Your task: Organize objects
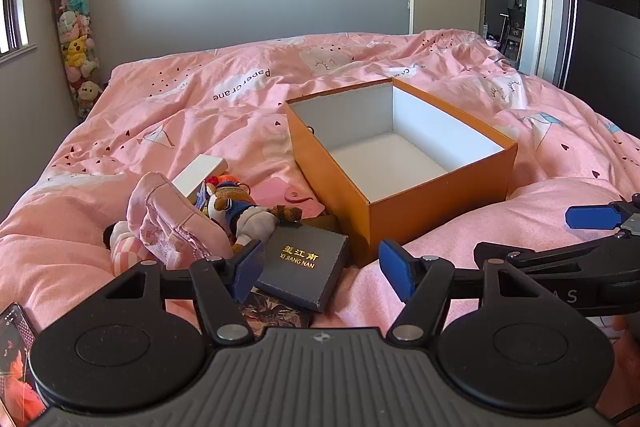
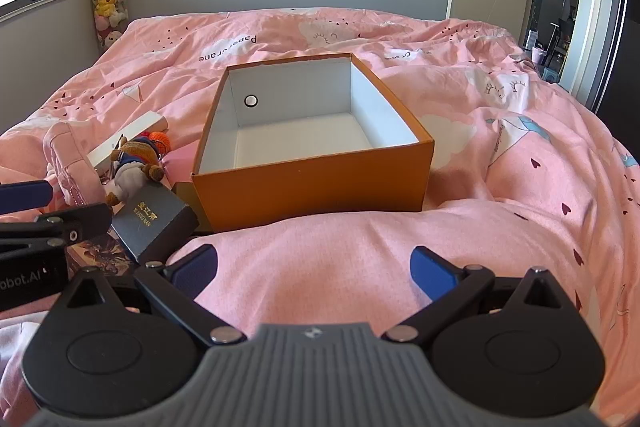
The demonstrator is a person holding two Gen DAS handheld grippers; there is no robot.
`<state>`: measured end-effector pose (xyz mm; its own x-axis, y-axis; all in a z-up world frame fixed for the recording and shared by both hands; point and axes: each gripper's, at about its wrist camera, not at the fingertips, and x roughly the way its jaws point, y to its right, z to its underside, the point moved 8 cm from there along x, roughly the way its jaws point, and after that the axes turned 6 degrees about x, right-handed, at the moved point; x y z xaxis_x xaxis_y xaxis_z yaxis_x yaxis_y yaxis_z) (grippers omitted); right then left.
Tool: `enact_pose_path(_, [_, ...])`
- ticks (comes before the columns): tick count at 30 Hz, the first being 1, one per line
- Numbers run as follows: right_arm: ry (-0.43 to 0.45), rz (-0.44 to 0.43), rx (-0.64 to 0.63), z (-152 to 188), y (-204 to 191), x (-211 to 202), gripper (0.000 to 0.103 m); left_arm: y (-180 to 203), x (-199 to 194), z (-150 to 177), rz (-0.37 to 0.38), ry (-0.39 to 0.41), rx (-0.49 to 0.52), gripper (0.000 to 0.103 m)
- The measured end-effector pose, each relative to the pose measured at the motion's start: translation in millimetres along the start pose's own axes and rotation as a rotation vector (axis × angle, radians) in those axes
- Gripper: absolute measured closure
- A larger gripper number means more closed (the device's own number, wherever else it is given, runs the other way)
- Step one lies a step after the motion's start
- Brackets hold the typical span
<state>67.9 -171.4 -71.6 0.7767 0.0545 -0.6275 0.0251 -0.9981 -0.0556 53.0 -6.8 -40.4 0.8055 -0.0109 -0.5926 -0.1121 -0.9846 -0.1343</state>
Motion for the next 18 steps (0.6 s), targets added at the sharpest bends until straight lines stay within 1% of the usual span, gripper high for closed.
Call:
enact_pose_path(3, [-0.005, -0.002, 0.002, 0.5, -0.3, -0.2, 0.001, 0.6, 0.6, 2.3, 0.018, -0.006, -0.006, 0.027])
enact_pose_path(18, [-0.011, -0.002, 0.005, 0.1, 0.7, -1.4, 0.001, 0.1, 1.0, 3.9, 0.008, -0.009, 0.002, 0.027])
